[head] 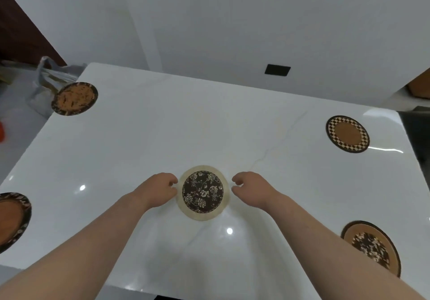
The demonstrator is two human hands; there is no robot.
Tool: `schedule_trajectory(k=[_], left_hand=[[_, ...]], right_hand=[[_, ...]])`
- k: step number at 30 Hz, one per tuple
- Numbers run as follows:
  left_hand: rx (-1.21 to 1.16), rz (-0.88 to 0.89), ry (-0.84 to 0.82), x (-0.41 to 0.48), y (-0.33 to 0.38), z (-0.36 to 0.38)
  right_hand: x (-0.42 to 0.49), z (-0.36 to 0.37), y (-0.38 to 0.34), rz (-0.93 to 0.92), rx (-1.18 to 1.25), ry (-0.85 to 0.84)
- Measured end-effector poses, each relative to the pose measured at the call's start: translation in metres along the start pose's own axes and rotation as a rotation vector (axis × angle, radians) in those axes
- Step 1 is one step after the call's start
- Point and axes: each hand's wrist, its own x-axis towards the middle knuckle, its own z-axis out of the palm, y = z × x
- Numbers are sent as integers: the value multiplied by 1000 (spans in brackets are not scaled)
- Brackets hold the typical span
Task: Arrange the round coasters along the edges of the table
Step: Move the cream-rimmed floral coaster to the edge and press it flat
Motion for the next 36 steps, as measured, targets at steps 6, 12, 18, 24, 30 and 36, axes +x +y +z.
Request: schedule_trajectory(k=[6,12,18,24,30,36], left_hand=[[-65,22,26,18,-6,13],[-263,-15,53,27,-6,22],[-630,-142,65,30,-3,26],[-717,-140,81,32,-4,30],[-798,-98,112,29,6,34],[-917,-24,128,27,35,30]], right_hand=[[19,24,-1,68,87,-22],[31,42,-7,209,374,123],[40,52,5,389,729,194],[35,48,7,301,688,185],[23,48,20,216,744,189],[8,25,38,224,930,299]])
